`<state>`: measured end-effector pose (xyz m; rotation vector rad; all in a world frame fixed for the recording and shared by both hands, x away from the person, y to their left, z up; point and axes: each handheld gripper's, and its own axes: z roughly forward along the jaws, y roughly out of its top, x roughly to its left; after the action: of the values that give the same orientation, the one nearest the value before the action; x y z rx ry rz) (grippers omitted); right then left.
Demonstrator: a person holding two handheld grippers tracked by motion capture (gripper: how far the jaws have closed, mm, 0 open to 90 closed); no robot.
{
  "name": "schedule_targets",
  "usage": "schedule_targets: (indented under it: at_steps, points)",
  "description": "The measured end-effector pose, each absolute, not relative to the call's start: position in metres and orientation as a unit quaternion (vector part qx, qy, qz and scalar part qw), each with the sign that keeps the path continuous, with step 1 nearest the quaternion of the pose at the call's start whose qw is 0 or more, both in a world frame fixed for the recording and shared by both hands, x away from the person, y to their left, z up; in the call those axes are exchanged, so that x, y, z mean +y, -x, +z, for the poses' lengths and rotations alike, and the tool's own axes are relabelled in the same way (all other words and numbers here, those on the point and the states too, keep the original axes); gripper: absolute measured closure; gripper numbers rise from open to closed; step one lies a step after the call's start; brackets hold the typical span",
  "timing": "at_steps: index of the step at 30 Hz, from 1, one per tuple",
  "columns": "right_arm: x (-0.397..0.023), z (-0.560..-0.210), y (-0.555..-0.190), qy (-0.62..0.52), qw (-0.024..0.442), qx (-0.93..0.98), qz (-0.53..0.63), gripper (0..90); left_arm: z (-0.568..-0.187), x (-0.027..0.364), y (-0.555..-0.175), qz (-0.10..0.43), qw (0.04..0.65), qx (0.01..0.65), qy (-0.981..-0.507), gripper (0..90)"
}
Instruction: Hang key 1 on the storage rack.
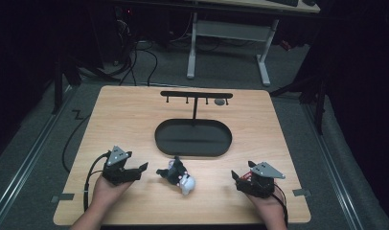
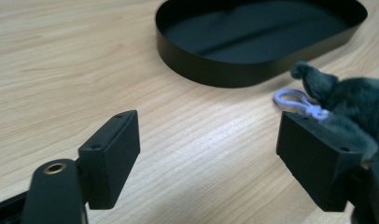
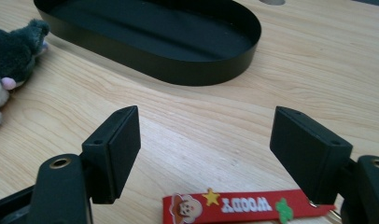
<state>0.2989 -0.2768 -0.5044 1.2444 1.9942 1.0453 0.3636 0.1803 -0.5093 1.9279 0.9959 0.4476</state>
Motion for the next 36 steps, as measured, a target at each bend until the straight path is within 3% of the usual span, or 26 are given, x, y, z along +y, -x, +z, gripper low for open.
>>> schedule_targets:
  at_steps: [36]
  points:
    - [-0.281,-0.514,-0.307,-0.471,0.244,0.761,0.373,23.1,-0.516,0.167,-0.361,0.164,0.429,0.367,-0.809,29.2]
